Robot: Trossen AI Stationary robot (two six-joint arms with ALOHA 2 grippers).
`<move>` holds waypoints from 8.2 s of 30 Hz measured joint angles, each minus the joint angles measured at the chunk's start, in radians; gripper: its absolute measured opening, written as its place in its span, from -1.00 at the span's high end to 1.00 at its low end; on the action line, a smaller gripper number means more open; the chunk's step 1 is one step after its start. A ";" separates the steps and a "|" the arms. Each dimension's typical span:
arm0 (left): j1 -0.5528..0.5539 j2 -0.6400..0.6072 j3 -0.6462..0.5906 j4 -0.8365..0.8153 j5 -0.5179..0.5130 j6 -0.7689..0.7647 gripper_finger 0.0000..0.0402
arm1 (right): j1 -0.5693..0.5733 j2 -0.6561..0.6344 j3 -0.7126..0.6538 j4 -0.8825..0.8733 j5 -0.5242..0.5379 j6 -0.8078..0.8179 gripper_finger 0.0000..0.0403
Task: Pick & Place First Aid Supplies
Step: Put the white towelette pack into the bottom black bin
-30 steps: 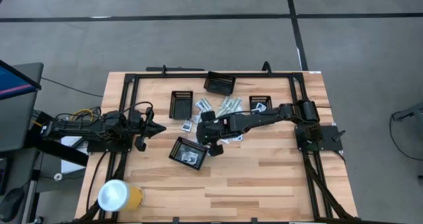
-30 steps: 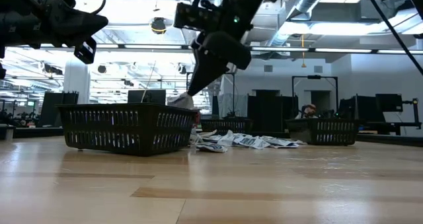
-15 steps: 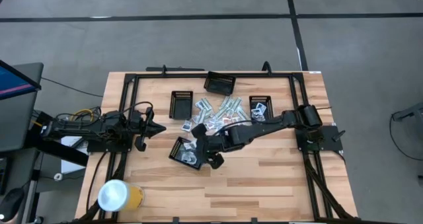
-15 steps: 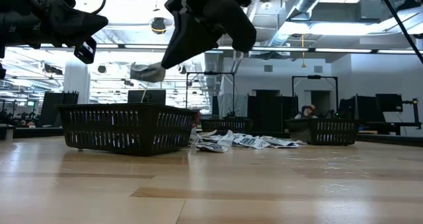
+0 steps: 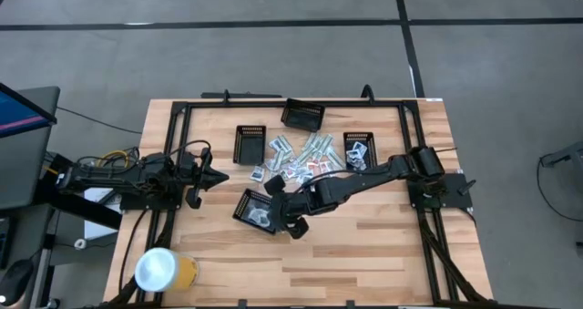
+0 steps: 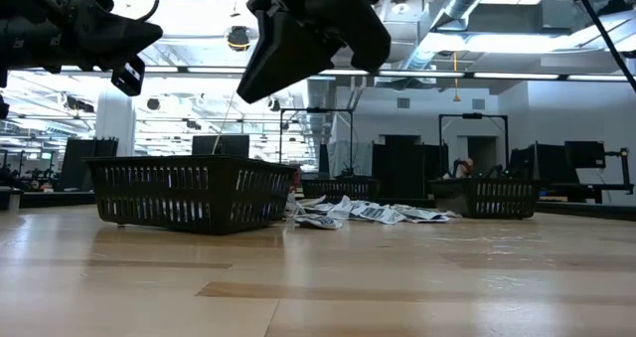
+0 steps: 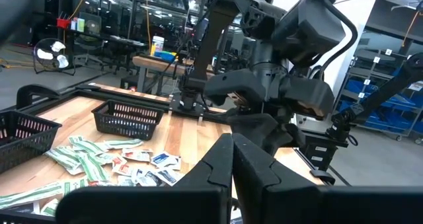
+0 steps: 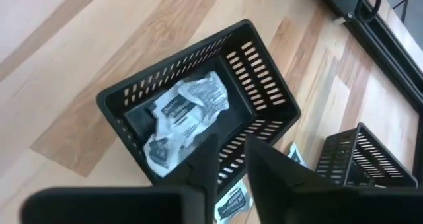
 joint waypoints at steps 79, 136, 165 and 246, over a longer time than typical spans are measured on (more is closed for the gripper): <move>0.000 0.000 0.000 0.002 0.000 0.000 0.96 | -0.121 0.034 -0.261 0.075 -0.209 0.660 0.50; -0.003 0.000 0.000 0.022 0.000 0.000 0.96 | -0.130 -0.116 -0.233 0.179 0.068 0.294 1.00; -0.003 0.000 0.000 0.022 0.000 0.000 0.96 | -0.045 -0.076 -0.223 0.341 -0.206 -0.245 0.94; 0.001 0.000 0.000 0.034 0.000 0.000 0.96 | -0.233 -0.129 -0.331 -0.257 -0.183 0.465 0.68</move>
